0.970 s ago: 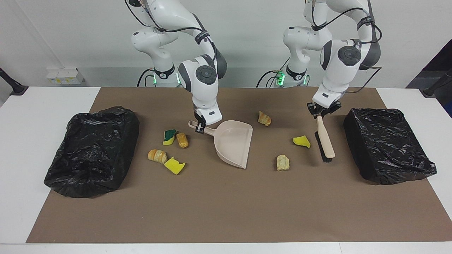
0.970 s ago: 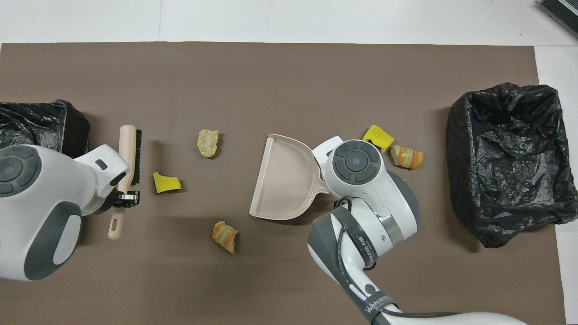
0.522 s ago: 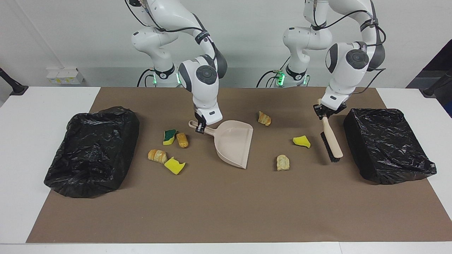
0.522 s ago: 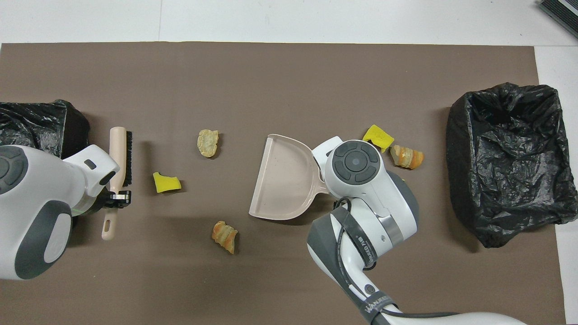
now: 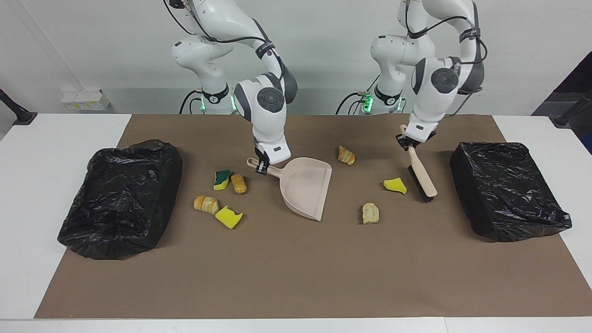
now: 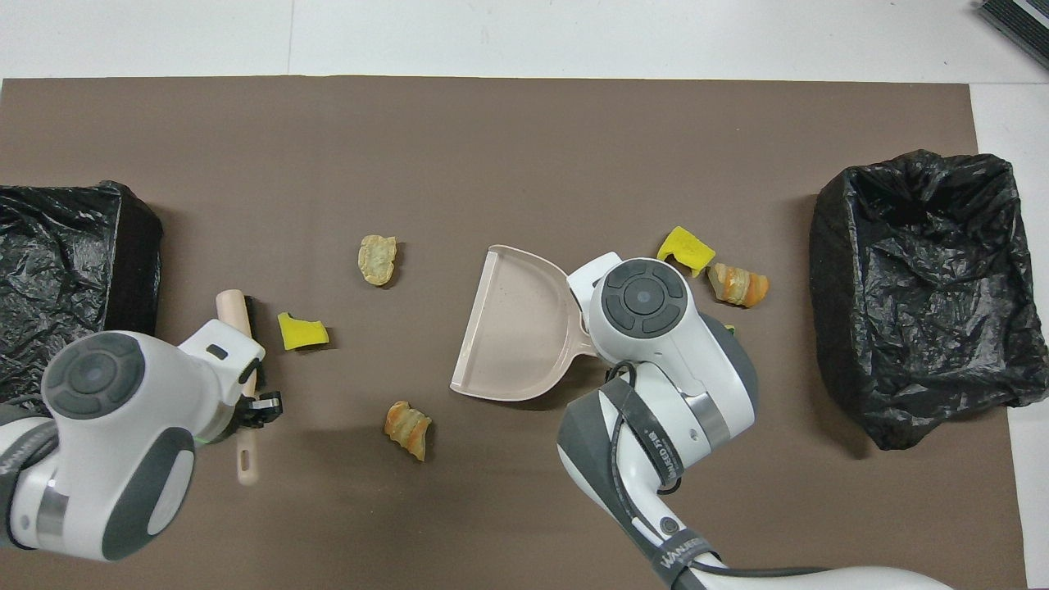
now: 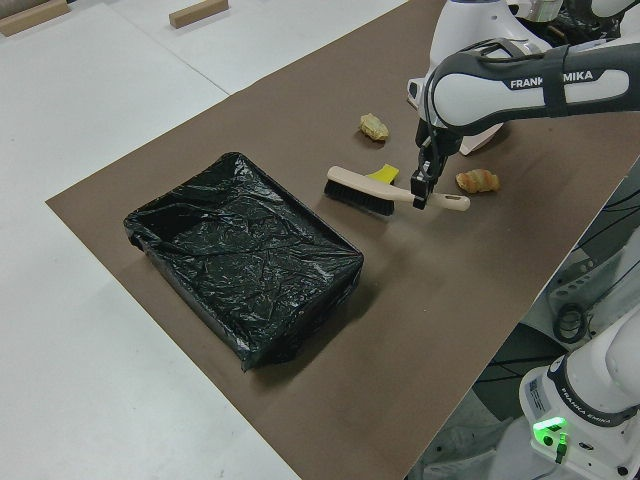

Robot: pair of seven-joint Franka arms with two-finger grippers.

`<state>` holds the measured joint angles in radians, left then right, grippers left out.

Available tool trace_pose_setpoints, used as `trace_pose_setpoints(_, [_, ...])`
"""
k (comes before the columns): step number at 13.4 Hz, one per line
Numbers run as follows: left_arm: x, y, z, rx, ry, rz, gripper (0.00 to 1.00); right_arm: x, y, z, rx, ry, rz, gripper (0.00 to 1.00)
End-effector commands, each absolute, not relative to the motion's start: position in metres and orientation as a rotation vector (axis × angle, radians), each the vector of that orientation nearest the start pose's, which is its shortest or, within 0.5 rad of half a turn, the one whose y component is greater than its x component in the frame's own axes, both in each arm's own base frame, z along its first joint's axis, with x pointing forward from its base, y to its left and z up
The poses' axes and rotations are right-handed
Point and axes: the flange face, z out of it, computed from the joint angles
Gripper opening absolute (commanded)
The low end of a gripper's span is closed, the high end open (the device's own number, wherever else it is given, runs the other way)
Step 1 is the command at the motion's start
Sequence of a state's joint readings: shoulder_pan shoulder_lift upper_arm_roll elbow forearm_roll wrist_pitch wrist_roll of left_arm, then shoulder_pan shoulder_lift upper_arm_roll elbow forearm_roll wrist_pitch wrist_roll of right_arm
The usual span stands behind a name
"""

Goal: Sweep and dump trash in bin
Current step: 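Sweep the bread and sponge into the dustpan with the left gripper's brush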

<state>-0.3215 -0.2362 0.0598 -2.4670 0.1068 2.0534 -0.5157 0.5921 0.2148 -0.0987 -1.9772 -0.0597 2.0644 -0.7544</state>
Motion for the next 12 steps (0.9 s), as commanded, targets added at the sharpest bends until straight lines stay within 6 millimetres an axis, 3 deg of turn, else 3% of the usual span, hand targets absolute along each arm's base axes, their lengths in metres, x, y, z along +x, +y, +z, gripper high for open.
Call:
trace_pose_setpoints(1, [0.387, -0.145, 0.361, -2.964, -0.396, 0.134, 0.00, 0.508, 0.274, 0.350, -2.574, -1.871, 0.212, 0.00])
trace_pose_setpoints(4, [0.388, -0.197, 0.346, -3.022, -0.452, 0.067, 0.00, 0.508, 0.275, 0.351, -2.574, -1.871, 0.212, 0.00])
trace_pose_setpoints(7, [0.407, -0.226, 0.356, -3.101, -0.403, 0.047, 0.00, 0.508, 0.275, 0.352, -2.577, -1.867, 0.212, 0.00])
trace_pose_setpoints(12, [0.395, -0.269, 0.375, -3.147, -0.218, 0.100, 0.00, 0.507, 0.275, 0.352, -2.581, -1.860, 0.226, 0.00])
